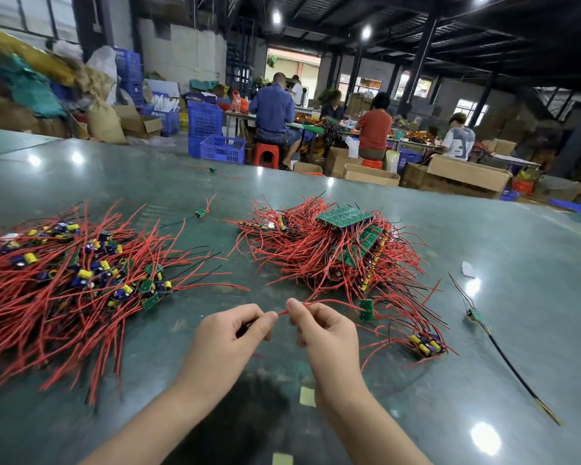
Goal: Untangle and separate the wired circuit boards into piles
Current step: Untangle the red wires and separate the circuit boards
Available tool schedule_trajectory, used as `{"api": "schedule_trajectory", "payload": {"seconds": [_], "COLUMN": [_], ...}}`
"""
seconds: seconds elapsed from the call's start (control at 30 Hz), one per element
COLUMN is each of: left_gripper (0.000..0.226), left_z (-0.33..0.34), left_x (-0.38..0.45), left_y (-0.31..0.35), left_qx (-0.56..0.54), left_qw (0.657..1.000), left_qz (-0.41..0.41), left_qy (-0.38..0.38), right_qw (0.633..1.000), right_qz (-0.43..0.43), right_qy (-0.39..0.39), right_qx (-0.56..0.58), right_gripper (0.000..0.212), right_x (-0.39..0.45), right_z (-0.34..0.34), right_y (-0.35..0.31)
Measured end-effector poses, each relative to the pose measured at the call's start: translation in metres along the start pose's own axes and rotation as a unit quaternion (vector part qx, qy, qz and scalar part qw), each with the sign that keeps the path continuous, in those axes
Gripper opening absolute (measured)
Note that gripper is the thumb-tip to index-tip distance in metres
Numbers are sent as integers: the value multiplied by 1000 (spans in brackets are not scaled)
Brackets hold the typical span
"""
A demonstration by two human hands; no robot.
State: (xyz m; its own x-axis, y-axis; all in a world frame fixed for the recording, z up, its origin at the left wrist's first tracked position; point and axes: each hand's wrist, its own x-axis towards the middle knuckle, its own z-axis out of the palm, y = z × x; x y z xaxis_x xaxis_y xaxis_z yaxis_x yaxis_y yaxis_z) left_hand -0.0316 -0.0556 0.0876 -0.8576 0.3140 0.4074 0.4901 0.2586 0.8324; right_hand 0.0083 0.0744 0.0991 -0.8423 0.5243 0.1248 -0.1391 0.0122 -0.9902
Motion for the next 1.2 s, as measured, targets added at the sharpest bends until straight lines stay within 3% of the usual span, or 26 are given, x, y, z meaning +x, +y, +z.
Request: {"api": "schedule_trajectory", "payload": {"seconds": [0.13, 0.2, 0.37, 0.6, 0.73, 0.9, 0.97, 1.1, 1.17, 1.2], "left_gripper": [23, 10, 21, 8, 22, 33, 37, 36, 37, 37], "left_z": [-3, -4, -5, -5, -5, -13, -16, -14, -12, -12], "left_x": [-1, 0, -1, 1, 0, 6, 8, 4, 1, 1], "left_y": [4, 5, 7, 7, 2, 3, 0, 0, 2, 1], "left_qx": [79, 39, -65, -63, -32, -80, -28, 245, 279, 277], "left_qw": [996, 999, 998, 996, 999, 996, 998, 967, 956, 956], "left_qz": [30, 8, -25, 11, -11, -44, -56, 12, 48, 50], "left_qy": [27, 20, 2, -58, -16, -11, -2, 72, 80, 80], "right_qw": [995, 989, 993, 982, 994, 997, 996, 954, 949, 963], "right_qz": [82, 106, 57, 126, 39, 2, -63, -211, -223, -190], "right_qy": [-28, -60, -86, -111, -103, -59, -43, 3, 11, 9], "right_qx": [45, 81, 57, 84, 22, 40, -39, -211, -224, -192], "right_gripper": [27, 26, 29, 25, 21, 14, 15, 5, 5, 8], "right_x": [3, 5, 5, 6, 5, 10, 9, 9, 10, 12], "right_z": [1, 0, -1, -4, -3, -8, -9, -6, -6, -7], "right_y": [2, 1, -1, -3, -2, -7, -7, -1, 2, 2]}}
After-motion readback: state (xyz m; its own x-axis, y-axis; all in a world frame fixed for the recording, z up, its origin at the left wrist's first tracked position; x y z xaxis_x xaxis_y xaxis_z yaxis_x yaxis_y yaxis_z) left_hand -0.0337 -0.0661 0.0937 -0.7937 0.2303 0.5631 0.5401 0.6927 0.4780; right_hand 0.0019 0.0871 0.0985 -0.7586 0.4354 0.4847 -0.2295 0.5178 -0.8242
